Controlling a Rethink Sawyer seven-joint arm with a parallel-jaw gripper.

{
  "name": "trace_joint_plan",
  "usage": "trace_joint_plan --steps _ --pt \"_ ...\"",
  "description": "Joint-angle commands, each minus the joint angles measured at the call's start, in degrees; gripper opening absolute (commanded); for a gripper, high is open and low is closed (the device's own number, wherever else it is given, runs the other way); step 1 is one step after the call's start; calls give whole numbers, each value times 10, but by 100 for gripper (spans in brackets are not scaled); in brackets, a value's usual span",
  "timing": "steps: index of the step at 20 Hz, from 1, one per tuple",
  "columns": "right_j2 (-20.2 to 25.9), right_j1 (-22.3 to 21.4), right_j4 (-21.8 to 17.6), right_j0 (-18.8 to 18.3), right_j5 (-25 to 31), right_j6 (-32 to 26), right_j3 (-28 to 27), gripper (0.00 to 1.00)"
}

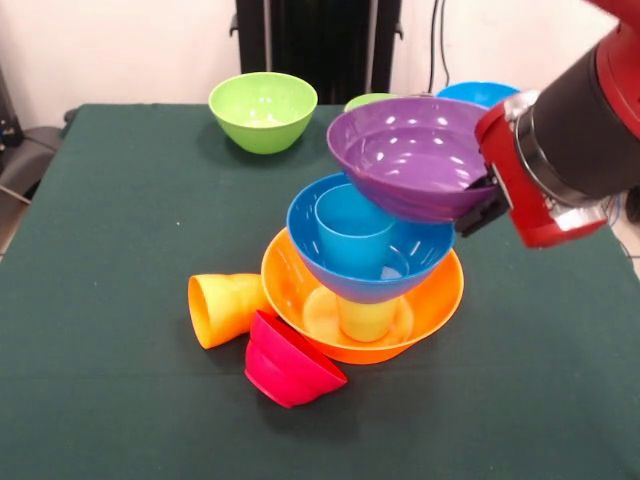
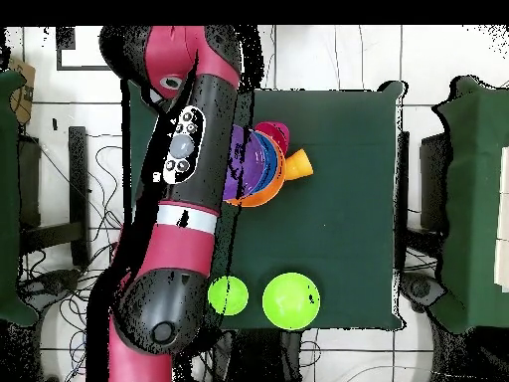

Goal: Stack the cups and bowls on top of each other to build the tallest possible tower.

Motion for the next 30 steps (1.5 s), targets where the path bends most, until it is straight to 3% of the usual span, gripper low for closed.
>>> trace_joint_plan --steps 1,7,19,30 --pt "29 -54 -48 13 38 -4 72 0" --pt "16 -56 -33 1 69 -6 47 0" --pt "36 -47 -56 -4 5 -28 78 0" --pt "42 -42 -64 -15 -19 -59 75 0"
